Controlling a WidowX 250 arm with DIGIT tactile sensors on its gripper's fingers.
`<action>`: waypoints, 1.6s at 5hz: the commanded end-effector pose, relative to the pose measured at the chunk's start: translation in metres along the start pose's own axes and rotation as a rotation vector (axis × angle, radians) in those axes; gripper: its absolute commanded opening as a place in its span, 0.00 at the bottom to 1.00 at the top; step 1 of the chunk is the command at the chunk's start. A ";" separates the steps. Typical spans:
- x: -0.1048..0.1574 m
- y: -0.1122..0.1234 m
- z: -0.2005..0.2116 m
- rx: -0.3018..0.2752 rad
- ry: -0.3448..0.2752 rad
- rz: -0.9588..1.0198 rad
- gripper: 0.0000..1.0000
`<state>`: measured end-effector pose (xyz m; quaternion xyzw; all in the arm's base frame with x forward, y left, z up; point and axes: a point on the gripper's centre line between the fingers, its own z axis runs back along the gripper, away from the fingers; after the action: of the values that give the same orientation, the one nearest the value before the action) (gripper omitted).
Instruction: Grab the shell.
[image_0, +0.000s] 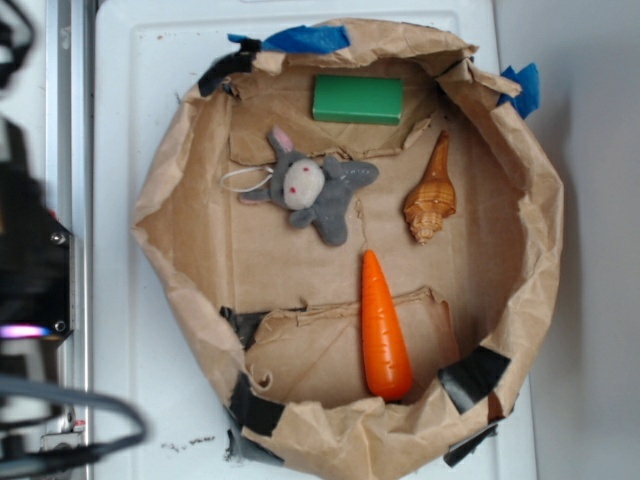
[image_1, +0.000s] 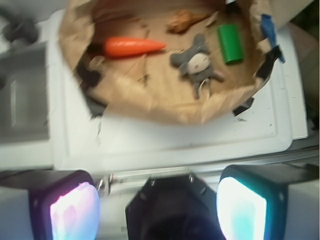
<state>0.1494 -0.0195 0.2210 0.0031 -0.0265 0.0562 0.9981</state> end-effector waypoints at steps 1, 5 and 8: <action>0.045 -0.010 -0.009 0.065 -0.125 0.242 1.00; 0.066 0.004 -0.033 -0.056 -0.157 0.419 1.00; 0.071 0.008 -0.055 -0.028 -0.100 0.437 1.00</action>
<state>0.2185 -0.0133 0.1600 -0.0137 -0.0602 0.2565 0.9646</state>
